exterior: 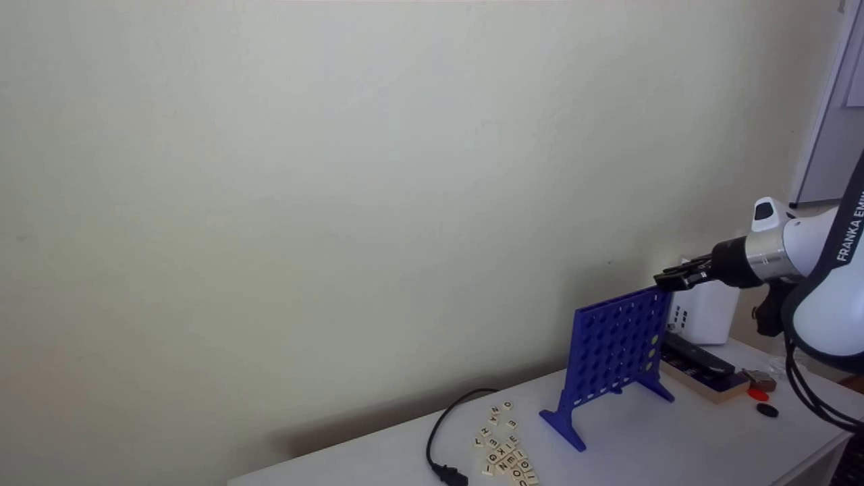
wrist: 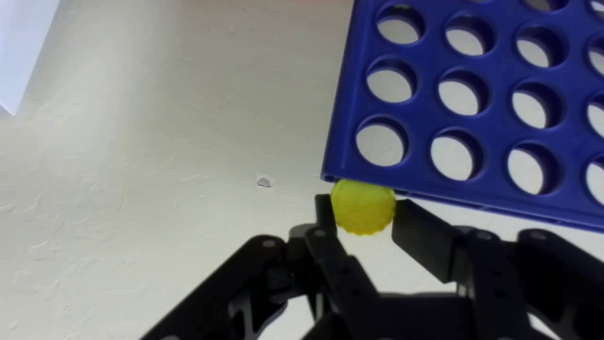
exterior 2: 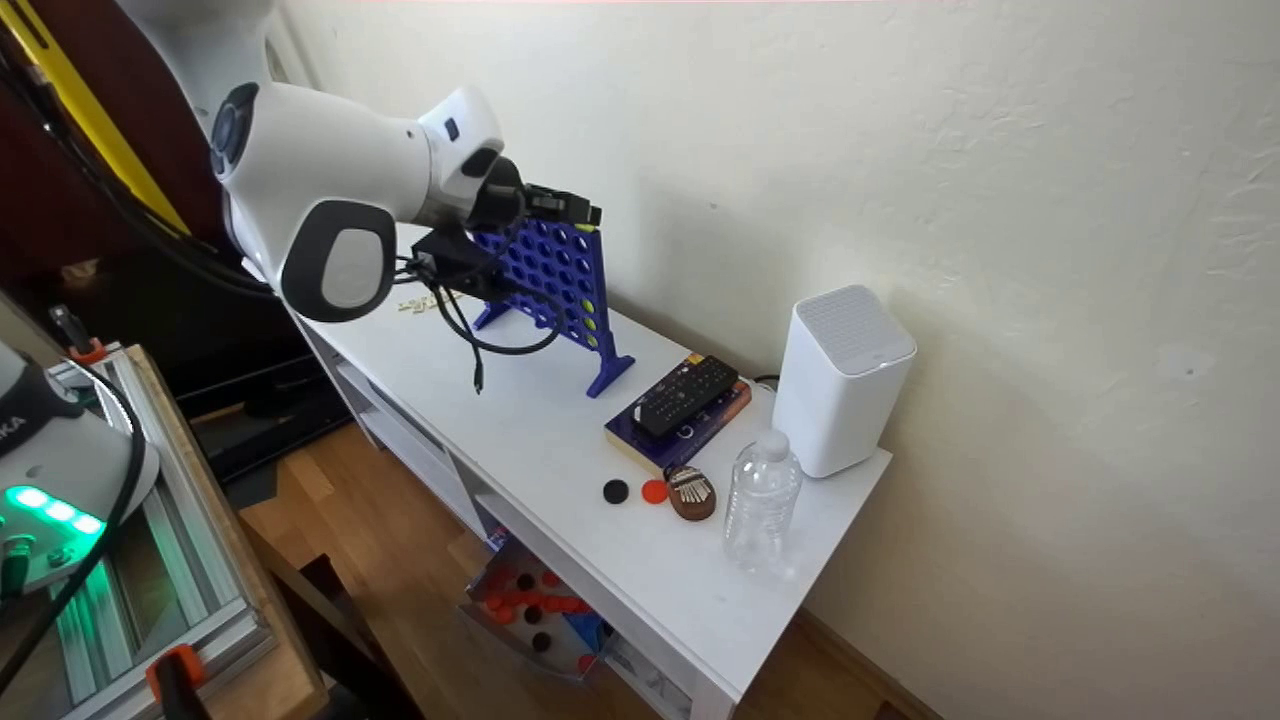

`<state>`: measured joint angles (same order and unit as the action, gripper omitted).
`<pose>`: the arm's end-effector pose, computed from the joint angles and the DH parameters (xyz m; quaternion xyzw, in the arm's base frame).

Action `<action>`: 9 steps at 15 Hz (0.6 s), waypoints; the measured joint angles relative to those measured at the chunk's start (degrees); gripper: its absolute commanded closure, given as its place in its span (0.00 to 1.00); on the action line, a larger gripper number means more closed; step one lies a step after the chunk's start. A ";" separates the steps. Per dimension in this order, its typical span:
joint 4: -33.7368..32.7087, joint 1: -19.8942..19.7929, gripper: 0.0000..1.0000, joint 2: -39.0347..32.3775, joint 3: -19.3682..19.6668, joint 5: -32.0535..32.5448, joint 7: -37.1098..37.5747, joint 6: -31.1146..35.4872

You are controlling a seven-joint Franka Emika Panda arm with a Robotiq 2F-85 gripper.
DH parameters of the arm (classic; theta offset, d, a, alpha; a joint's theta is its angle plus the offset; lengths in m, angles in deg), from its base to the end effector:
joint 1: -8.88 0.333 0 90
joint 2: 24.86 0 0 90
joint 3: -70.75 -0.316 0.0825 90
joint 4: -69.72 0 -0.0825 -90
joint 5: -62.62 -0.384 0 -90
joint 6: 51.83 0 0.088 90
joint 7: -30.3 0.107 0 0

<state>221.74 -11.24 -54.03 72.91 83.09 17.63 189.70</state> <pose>0.4143 -0.1186 0.2061 0.8614 0.0865 0.4961 0.0662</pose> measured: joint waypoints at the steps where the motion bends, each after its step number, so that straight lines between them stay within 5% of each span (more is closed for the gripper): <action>1: 0.07 -0.69 0.87 0.00 -0.58 0.00 0.00 0.00; 9: 0.81 -7.03 0.87 0.08 -5.15 0.00 -0.63 0.03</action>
<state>222.55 -18.27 -53.95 67.76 83.10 17.00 189.73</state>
